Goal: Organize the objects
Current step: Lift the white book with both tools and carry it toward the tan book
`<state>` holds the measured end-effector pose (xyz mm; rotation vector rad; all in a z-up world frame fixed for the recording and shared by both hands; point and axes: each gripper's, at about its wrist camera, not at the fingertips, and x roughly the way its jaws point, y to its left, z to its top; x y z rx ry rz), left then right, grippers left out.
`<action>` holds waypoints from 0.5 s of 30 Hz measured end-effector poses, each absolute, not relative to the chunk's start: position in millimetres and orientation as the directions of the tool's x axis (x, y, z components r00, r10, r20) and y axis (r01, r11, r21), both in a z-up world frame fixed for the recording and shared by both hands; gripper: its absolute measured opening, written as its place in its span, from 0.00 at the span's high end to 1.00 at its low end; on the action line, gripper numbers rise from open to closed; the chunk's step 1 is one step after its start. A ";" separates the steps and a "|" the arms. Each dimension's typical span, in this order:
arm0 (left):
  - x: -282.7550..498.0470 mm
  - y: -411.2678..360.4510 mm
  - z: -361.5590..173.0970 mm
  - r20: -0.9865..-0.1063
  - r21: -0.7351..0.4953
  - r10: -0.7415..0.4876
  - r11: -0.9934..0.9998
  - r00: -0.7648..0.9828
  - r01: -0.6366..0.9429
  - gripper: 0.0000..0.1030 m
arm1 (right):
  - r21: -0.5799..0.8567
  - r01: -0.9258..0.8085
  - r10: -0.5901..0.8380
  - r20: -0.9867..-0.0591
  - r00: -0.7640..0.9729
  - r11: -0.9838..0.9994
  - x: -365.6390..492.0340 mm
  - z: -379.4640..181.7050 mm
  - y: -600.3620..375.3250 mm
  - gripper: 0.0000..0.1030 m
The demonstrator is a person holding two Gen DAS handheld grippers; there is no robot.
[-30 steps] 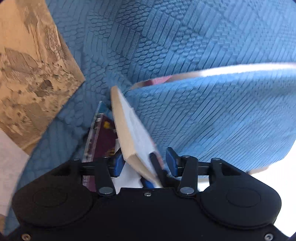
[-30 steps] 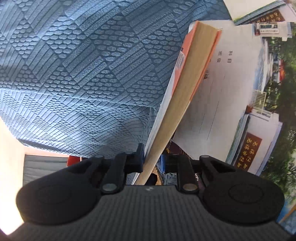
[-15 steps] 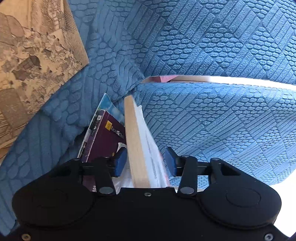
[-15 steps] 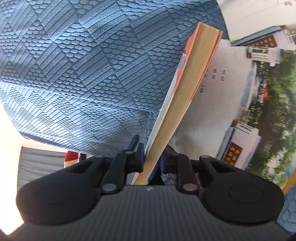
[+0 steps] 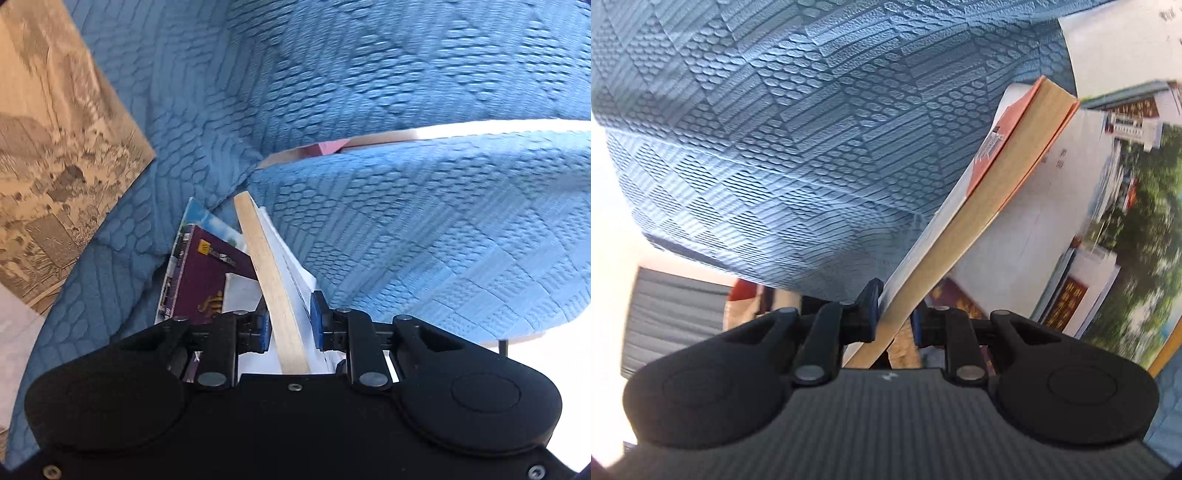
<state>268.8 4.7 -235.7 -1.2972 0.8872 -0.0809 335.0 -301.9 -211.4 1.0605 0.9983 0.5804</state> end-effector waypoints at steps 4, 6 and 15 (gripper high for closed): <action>254.8 8.8 -218.7 -0.519 -0.854 -0.510 0.339 0.686 -0.395 0.82 | 0.925 0.073 0.822 -0.365 0.437 0.372 327.7 -204.2 -297.7 0.80; 245.9 12.1 -212.2 -0.524 -0.851 -0.514 0.341 0.679 -0.399 0.82 | 0.924 0.076 0.829 -0.370 0.419 0.374 322.3 -198.8 -293.6 0.79; 203.9 37.6 -175.2 -0.506 -0.862 -0.528 0.338 0.682 -0.378 0.82 | 0.933 0.093 0.861 -0.357 0.362 0.348 293.5 -166.7 -275.5 0.79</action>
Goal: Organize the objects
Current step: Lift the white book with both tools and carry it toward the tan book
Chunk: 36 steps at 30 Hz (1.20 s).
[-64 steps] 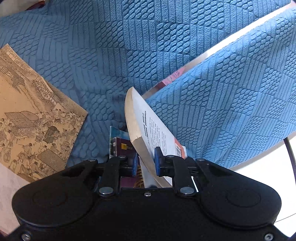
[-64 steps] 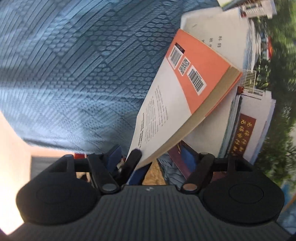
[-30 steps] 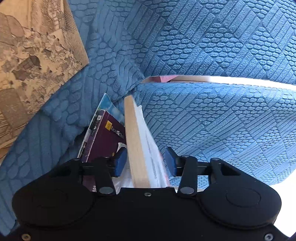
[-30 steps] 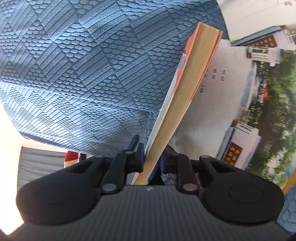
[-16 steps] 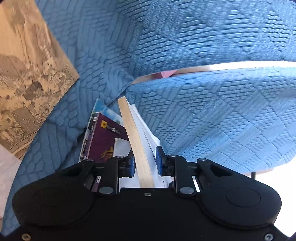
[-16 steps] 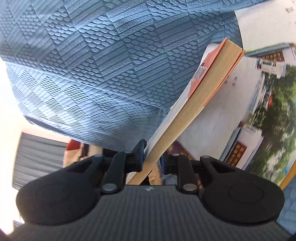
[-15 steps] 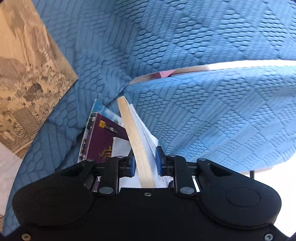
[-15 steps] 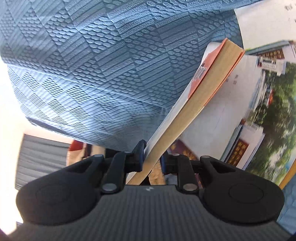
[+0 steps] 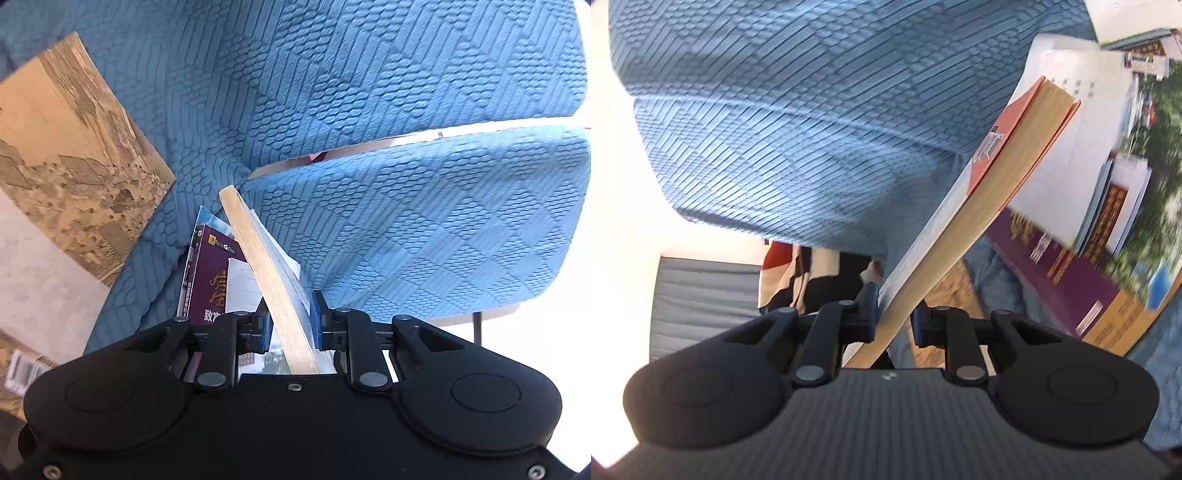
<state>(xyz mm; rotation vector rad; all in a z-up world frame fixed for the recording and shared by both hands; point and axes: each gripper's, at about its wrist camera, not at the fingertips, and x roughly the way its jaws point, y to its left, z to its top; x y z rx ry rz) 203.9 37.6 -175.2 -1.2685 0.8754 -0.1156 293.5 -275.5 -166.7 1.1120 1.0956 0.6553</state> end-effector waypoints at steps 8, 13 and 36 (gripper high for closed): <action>184.1 71.8 -132.1 -0.471 -0.878 -0.508 0.350 0.721 -0.327 0.81 | 0.938 0.033 0.882 -0.336 0.330 0.345 283.9 -124.5 -242.3 0.80; 171.0 98.1 -107.0 -0.448 -0.885 -0.492 0.364 0.746 -0.291 0.81 | 0.942 -0.004 0.898 -0.319 0.303 0.335 276.8 -104.1 -218.4 0.79; 82.6 203.7 -103.9 -0.382 -0.909 -0.435 0.335 0.815 -0.247 0.81 | 0.952 -0.076 0.946 -0.282 0.160 0.297 234.7 -107.3 -125.0 0.79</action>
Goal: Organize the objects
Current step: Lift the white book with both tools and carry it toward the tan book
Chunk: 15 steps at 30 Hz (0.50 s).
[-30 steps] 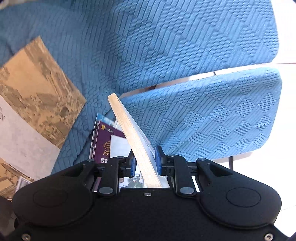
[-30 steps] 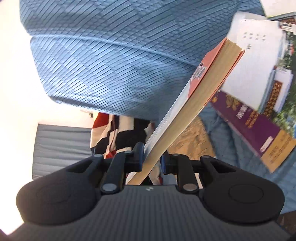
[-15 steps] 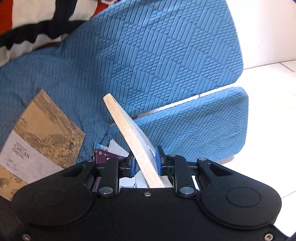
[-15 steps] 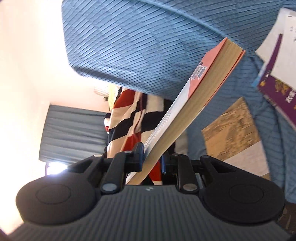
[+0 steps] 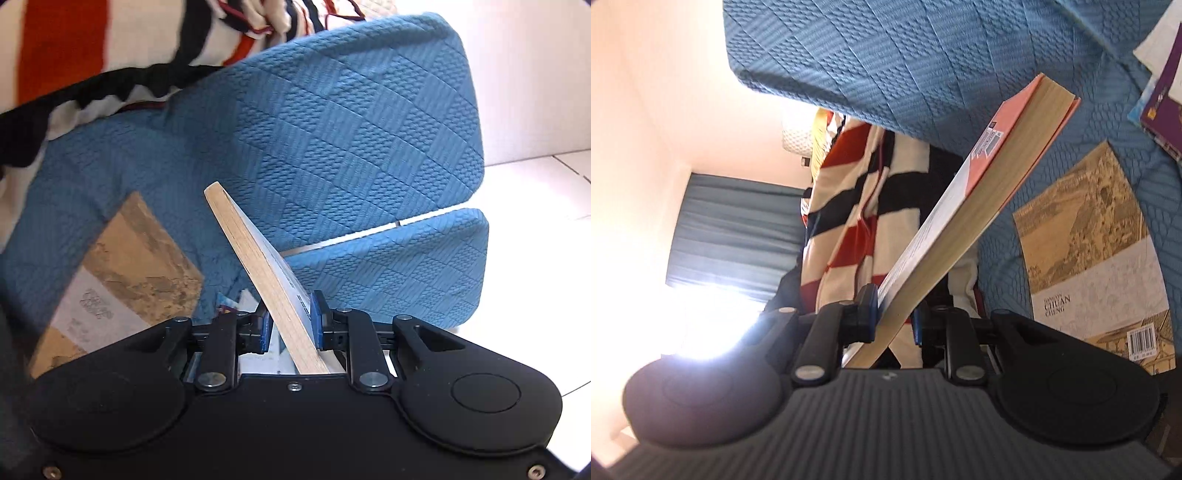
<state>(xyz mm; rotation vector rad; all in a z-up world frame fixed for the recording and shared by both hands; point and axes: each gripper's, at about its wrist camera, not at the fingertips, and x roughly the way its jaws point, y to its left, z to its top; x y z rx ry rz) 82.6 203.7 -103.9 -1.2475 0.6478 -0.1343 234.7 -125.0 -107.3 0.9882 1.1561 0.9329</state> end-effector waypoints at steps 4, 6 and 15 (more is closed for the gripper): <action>62.6 209.7 -125.7 -0.385 -0.905 -0.413 0.345 0.825 -0.250 0.81 | 0.956 -0.065 0.953 -0.278 0.117 0.287 228.8 -129.8 -118.3 0.79; 55.3 211.3 -137.0 -0.385 -0.906 -0.404 0.336 0.830 -0.256 0.81 | 0.956 -0.077 0.956 -0.276 0.103 0.285 226.9 -138.7 -116.3 0.79; 41.8 207.7 -175.8 -0.433 -0.888 -0.402 0.344 0.807 -0.305 0.81 | 0.964 -0.067 0.965 -0.253 0.063 0.257 224.6 -187.2 -118.8 0.79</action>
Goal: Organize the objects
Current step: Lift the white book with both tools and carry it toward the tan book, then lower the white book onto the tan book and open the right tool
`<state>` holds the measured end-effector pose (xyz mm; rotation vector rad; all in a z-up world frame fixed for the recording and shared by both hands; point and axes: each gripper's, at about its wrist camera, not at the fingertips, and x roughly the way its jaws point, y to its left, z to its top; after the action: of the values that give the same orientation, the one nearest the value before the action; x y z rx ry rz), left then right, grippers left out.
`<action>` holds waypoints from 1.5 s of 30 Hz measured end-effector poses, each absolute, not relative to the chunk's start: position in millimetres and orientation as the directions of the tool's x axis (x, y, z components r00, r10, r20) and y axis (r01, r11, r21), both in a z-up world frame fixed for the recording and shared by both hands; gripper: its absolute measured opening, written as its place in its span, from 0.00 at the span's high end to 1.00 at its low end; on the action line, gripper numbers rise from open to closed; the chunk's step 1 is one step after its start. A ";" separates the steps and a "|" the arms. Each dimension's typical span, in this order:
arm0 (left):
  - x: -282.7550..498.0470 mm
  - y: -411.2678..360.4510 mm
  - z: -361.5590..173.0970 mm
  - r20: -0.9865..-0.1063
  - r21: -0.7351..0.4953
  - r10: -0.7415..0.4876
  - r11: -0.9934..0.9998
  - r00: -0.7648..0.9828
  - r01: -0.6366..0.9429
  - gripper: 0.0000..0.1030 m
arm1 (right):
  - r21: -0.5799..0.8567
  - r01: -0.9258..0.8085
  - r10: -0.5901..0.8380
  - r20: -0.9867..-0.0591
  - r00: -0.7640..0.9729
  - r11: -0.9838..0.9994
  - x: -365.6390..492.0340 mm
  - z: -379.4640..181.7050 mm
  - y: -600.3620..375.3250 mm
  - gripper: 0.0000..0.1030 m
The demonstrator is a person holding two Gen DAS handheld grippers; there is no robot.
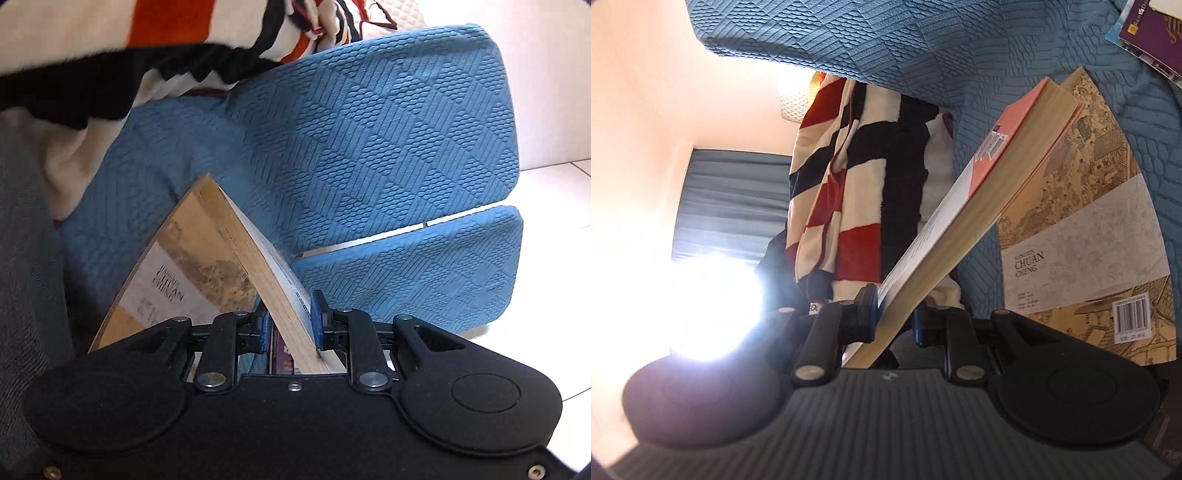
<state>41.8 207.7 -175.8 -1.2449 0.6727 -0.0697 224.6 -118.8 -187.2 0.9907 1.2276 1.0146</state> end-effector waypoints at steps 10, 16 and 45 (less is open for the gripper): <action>50.6 195.0 -202.8 -0.529 -0.840 -0.426 0.389 0.734 -0.379 0.80 | 0.966 0.072 0.966 -0.252 0.064 0.247 215.8 -231.8 -139.3 0.78; 50.1 188.2 -215.5 -0.579 -0.812 -0.455 0.396 0.676 -0.429 0.74 | 0.950 0.034 0.948 -0.313 0.058 0.311 211.1 -235.2 -142.4 0.76; 111.6 173.3 -186.2 -0.703 -0.610 -0.285 0.713 0.651 -0.346 0.23 | 0.679 0.034 0.644 -0.710 0.284 0.734 170.5 -223.6 -172.9 0.23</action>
<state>111.6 173.3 -186.2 -0.8033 0.8863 0.0390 170.5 -172.9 -223.6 0.6609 1.2312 0.4505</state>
